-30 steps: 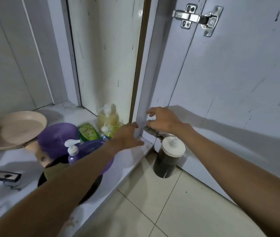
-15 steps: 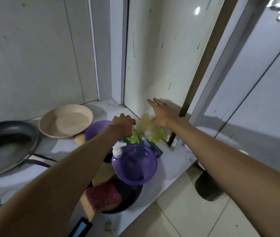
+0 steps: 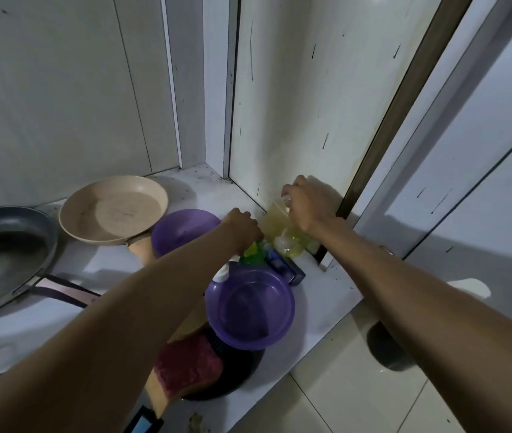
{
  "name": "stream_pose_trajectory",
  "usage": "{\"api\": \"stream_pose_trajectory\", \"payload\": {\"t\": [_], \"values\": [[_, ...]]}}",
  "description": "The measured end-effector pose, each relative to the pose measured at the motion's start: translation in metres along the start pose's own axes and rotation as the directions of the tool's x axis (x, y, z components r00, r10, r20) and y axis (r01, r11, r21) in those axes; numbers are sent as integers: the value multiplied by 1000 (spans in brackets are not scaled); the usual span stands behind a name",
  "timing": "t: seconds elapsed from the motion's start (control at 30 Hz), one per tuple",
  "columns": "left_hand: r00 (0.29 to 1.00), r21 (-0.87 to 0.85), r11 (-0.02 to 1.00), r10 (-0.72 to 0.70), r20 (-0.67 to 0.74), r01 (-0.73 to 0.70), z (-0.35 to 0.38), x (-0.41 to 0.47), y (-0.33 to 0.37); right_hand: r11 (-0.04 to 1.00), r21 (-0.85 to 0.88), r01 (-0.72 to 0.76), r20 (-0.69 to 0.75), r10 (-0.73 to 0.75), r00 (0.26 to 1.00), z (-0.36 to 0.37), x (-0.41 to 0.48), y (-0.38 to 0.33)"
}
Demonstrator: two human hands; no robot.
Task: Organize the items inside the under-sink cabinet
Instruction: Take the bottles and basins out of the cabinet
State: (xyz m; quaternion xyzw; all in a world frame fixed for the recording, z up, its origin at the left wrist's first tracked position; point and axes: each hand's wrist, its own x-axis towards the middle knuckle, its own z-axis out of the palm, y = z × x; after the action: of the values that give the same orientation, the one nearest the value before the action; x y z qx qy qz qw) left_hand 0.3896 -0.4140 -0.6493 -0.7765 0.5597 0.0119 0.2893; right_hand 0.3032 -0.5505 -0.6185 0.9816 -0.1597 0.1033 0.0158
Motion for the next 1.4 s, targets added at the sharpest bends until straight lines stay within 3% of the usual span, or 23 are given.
{"api": "stream_pose_trajectory", "payload": {"t": [0.17,0.3,0.4,0.6,0.8,0.9,1.1,1.2,1.3,1.4], "values": [[994,95,991,99,-38,-95,-1,3,-1,988,155,-27,-62,37,997,0,-11,5],[991,70,989,131,-25,-129,-1,4,0,976,207,-70,-134,99,986,-2,-18,5],[981,207,962,189,-45,-176,0,3,2,967,241,-78,-185,125,975,-11,-22,2],[984,198,967,172,-54,-158,3,-1,6,959,272,-84,-271,160,949,-35,-28,2],[985,-62,997,38,-166,-49,-8,-26,-25,948,307,-83,-398,207,894,-60,-36,3],[964,-287,958,-78,-254,2,-15,-44,-35,926,364,-98,-425,259,868,-74,-42,2],[886,-611,792,-281,-370,-4,-44,-81,-31,906,379,-189,-421,351,837,-106,-69,2],[849,-720,694,-380,-368,-2,-73,-98,-21,912,334,-240,-357,358,863,-127,-96,3],[837,-832,549,-415,-357,-83,-100,-105,-8,945,228,-234,-296,296,908,-147,-126,2],[845,-874,457,-391,-365,-166,-118,-108,9,930,218,-297,-183,338,923,-164,-147,6]]}}
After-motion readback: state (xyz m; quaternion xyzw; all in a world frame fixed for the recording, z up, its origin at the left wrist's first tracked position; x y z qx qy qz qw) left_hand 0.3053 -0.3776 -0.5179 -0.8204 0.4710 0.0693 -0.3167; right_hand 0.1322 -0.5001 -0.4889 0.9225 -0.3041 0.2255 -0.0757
